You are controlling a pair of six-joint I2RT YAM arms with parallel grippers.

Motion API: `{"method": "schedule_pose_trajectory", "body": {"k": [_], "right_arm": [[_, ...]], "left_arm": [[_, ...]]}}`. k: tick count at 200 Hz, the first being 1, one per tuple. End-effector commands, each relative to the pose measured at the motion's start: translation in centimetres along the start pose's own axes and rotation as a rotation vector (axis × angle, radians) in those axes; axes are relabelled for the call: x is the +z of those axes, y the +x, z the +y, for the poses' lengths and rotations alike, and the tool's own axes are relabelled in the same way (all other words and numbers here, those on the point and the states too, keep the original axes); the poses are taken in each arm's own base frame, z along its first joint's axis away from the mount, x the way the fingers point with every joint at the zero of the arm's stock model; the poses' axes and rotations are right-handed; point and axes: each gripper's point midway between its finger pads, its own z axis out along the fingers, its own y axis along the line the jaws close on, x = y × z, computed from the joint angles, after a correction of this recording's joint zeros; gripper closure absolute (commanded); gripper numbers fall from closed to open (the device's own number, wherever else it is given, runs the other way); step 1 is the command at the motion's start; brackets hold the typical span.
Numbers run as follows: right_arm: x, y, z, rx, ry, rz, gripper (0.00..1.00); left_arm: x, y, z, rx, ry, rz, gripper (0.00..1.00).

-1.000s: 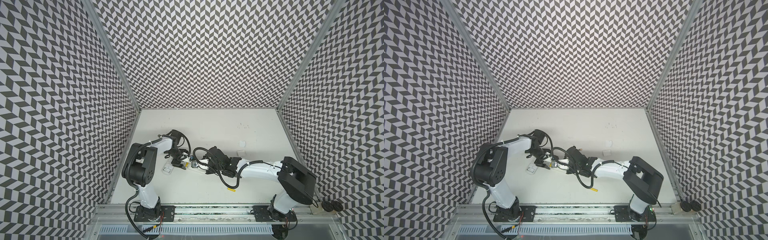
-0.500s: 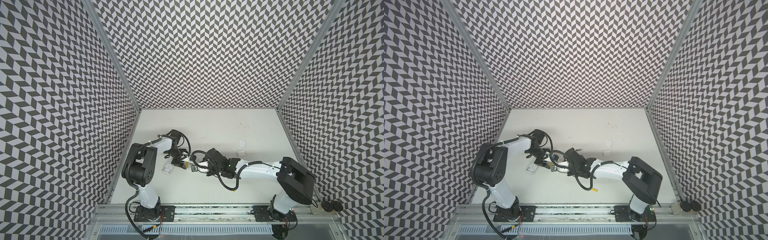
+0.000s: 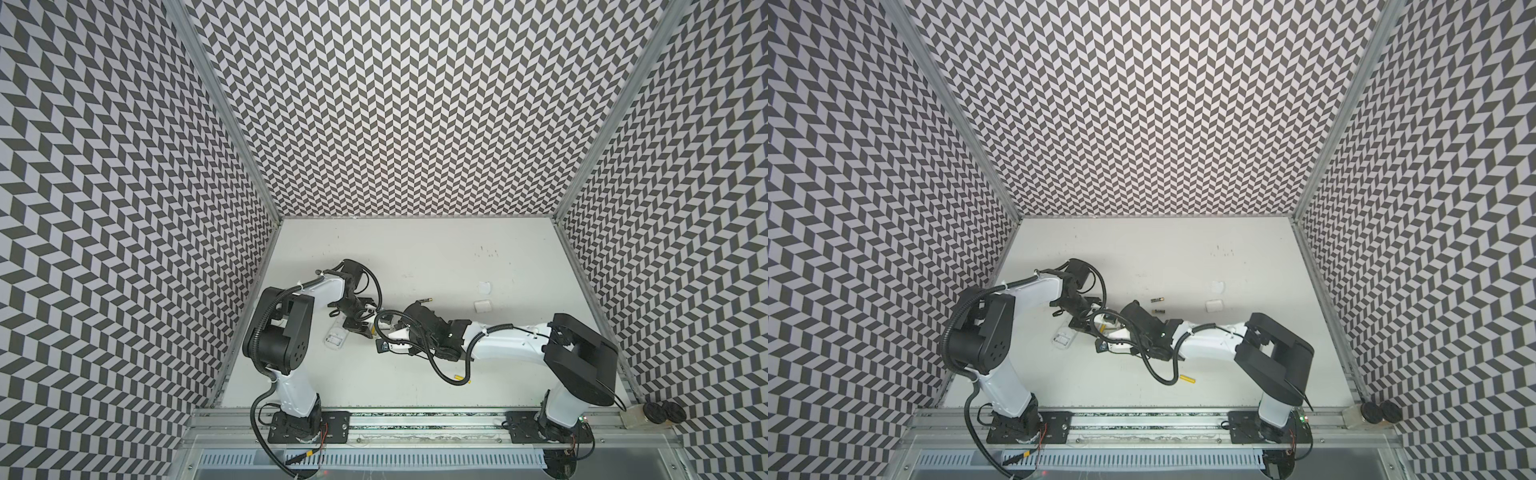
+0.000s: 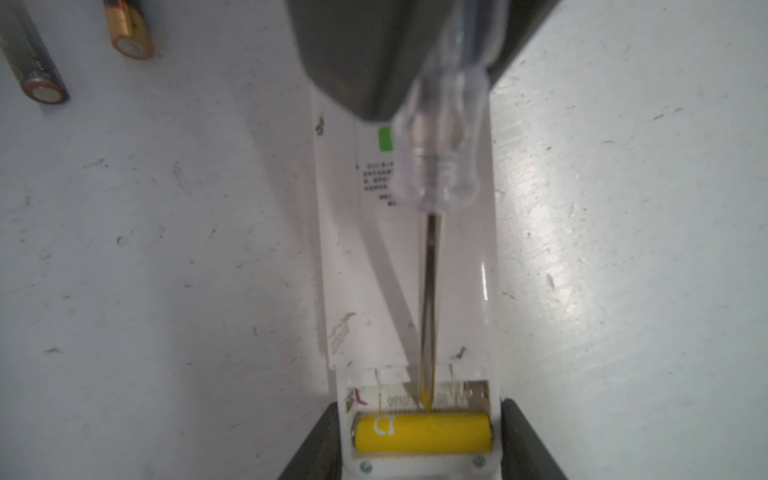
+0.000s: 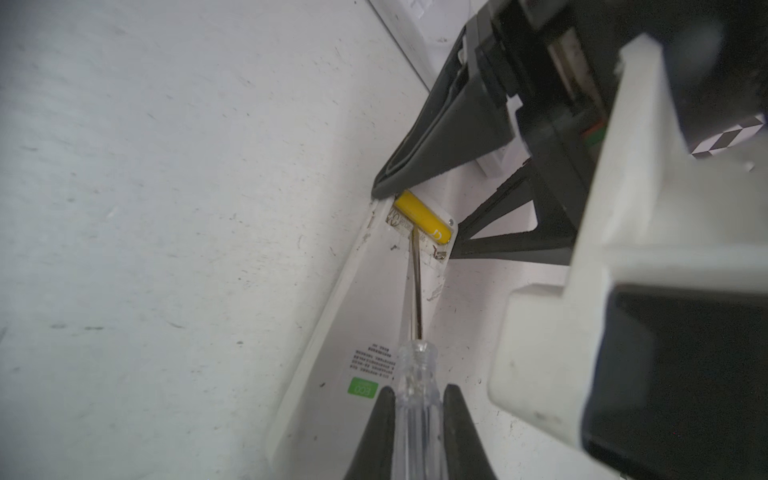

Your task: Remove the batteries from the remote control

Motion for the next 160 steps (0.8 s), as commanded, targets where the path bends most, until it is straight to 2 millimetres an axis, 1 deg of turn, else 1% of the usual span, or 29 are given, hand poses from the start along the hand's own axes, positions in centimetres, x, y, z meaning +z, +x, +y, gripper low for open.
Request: {"method": "schedule_pose_trajectory", "body": {"k": [1,17,33,48,61,78,89,97,105,118,126,145,160], "right_arm": [[0.2,-0.9,-0.4,-0.055,0.020,-0.004,1.00],[0.3,-1.3,-0.6,-0.057,0.043,-0.009,1.00],[0.3,-1.9,-0.5,-0.021,0.081,-0.056,1.00],[0.6,-2.1,-0.4,0.081,0.101,-0.097,1.00],[0.7,-2.1,0.4,0.167,0.090,-0.125,1.00],[0.6,-2.8,1.2,0.270,0.060,-0.190,1.00],[0.5,-3.4,1.0,0.321,0.056,-0.226,1.00],[0.4,-3.7,0.4,0.365,0.059,-0.246,1.00],[0.2,-3.7,-0.2,0.417,0.062,-0.263,1.00],[-0.3,-3.2,-1.0,0.491,0.084,-0.290,1.00],[-0.6,-2.6,-1.4,0.537,0.110,-0.303,1.00],[-1.1,-1.3,-2.4,0.645,0.142,-0.338,1.00],[-1.5,-1.4,-2.9,0.694,0.155,-0.382,1.00]], "left_arm": [[1.1,0.0,-1.2,0.030,0.040,0.010,0.55],[0.9,-0.2,-1.2,0.028,0.041,0.000,0.55],[1.0,-0.2,-1.3,0.033,0.039,0.001,0.55],[1.0,-0.2,-1.3,0.024,0.037,-0.001,0.56],[0.9,-0.4,-1.5,0.021,0.035,-0.009,0.56],[1.1,-0.2,-1.9,0.021,0.033,-0.004,0.56],[1.3,0.0,-2.1,0.015,0.033,0.001,0.56],[1.3,0.1,-2.0,0.002,0.035,0.002,0.56],[1.2,0.1,-1.8,-0.013,0.034,0.002,0.57],[0.9,0.2,-1.5,-0.022,0.021,0.006,0.57],[0.8,0.2,-1.4,-0.025,0.012,0.010,0.53],[0.0,-0.2,-1.2,-0.034,-0.014,-0.005,0.40],[-0.8,-0.9,-1.1,-0.031,-0.029,-0.035,0.28]]}}
